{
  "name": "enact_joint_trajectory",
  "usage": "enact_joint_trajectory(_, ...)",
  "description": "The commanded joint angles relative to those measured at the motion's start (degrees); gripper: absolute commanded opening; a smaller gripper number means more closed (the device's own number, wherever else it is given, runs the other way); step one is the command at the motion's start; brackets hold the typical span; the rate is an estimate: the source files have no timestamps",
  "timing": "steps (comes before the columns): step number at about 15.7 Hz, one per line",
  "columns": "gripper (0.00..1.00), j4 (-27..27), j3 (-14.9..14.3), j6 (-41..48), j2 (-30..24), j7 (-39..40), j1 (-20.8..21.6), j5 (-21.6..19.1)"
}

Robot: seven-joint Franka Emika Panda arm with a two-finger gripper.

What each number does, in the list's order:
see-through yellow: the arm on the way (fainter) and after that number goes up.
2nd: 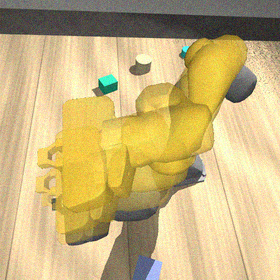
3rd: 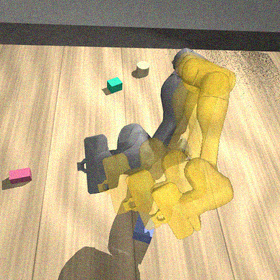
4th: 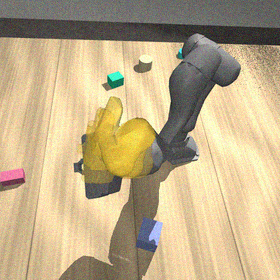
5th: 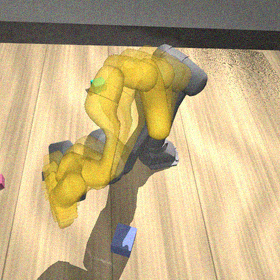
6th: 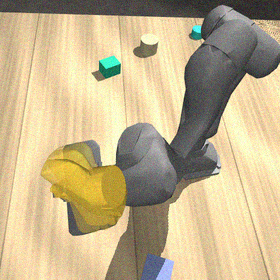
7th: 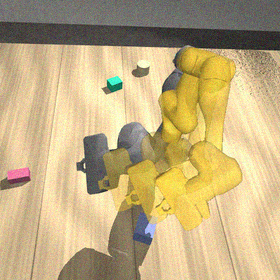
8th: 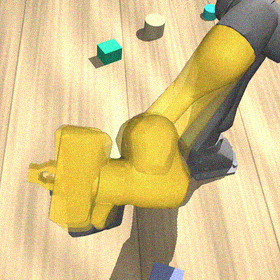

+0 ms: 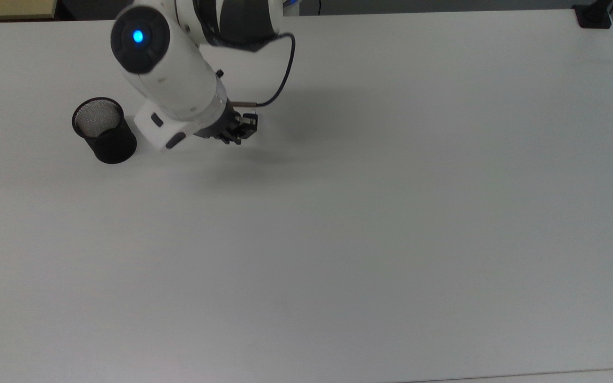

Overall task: Remove the marker
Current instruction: 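Carry the marker away from the cup and lower it to the table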

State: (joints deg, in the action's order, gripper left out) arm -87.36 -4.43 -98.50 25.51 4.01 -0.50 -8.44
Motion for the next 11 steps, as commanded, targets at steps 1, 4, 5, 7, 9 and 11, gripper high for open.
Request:
enact_joint_trajectory(1, 0.22, 0.2, -0.8, -4.8, 3.0, 0.0, 1.4, 0.8)
enact_joint_trajectory(4, 0.30, 0.1, -0.8, -8.6, 4.0, -2.7, 1.6, 2.0)
enact_joint_trajectory(5, 0.34, 0.1, -0.8, -8.8, 4.5, -3.0, 2.3, 2.3)
enact_joint_trajectory(7, 0.40, 0.1, -0.8, -9.0, 4.8, -3.2, 3.0, 2.4)
enact_joint_trajectory(9, 0.49, 0.3, -0.8, -8.5, 4.4, -4.0, 3.1, 2.5)
enact_joint_trajectory(11, 1.00, 0.5, -1.0, -8.3, 2.7, -8.7, 3.1, 2.9)
